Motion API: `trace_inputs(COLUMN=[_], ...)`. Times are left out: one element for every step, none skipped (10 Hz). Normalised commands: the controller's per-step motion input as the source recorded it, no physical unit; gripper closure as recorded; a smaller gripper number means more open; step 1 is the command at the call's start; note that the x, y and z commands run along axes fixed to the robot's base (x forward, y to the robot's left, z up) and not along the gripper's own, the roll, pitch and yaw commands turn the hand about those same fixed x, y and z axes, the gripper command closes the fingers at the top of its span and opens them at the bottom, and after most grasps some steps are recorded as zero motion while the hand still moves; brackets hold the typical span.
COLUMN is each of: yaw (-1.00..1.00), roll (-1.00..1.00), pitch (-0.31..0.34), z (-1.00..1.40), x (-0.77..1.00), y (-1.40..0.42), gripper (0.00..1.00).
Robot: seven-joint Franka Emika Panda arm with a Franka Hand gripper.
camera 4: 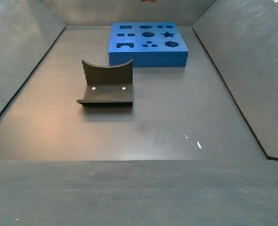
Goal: Insert the arch object.
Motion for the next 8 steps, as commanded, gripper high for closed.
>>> trace_inputs(yaw=[0.0, 0.0, 0.0, 0.0, 0.0, 0.0, -0.11, -0.09], roll=[0.09, 0.1, 0.11, 0.11, 0.13, 0.11, 0.0, 0.0], pitch=[0.0, 0.0, 0.0, 0.0, 0.0, 0.0, 0.0, -0.029], z=[-0.44, -0.39, -0.38, -0.36, -0.33, -0.31, -0.37, -0.34], x=[1.0, 1.0, 1.0, 1.0, 1.0, 1.0, 0.89, 0.59], y=[0.57, 0.52, 0.5, 0.5, 0.47, 0.41, 0.19, 0.09], gripper=[1.0, 1.0, 1.0, 1.0, 1.0, 1.0, 1.0, 1.0])
